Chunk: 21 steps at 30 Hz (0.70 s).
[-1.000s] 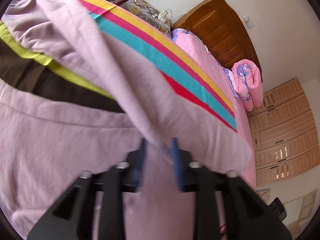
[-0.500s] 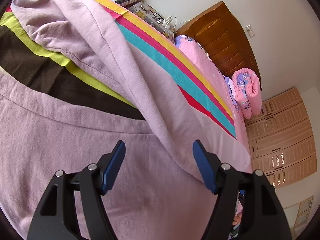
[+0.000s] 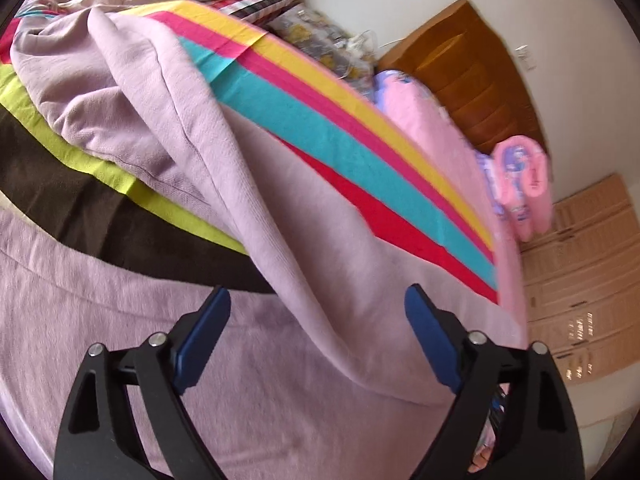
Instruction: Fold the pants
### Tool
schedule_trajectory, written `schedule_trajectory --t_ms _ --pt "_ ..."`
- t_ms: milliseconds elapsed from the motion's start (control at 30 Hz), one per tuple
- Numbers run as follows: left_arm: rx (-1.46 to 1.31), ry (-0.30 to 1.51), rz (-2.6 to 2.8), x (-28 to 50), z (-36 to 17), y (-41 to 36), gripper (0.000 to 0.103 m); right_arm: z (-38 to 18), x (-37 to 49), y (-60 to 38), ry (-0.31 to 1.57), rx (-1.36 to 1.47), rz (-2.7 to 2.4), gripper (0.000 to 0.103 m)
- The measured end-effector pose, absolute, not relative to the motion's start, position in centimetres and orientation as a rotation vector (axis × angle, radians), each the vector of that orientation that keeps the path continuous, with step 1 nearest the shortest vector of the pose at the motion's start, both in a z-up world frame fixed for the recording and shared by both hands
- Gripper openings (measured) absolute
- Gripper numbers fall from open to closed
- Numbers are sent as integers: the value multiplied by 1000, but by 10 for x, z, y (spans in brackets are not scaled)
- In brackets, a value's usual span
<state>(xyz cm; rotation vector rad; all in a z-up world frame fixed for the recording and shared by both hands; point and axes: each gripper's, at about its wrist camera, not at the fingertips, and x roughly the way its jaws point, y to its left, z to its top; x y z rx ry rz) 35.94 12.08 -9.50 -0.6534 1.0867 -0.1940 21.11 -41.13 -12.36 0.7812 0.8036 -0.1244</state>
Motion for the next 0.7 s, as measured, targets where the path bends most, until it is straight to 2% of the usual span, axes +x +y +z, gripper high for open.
schedule_trajectory --t_ms 67,133,200,333,467,600,700 --pt "-650 1123 -216 369 -101 119 9 -122 207 -412 800 771 -119 18" --pt "-613 1097 -225 373 -95 120 5 -115 205 -408 785 743 -107 10" --pt "-576 1032 -262 374 -72 121 5 -101 209 -408 757 714 -86 9" --pt "-513 862 -335 350 2 132 5 -36 211 -406 622 673 -16 8" --pt "-367 772 -421 282 49 137 6 4 177 -400 562 617 29 8" --pt "-334 865 -457 218 4 144 8 -25 105 -403 604 656 6 8" --pt "-363 986 -423 199 -62 144 9 -90 77 -408 722 743 -65 8"
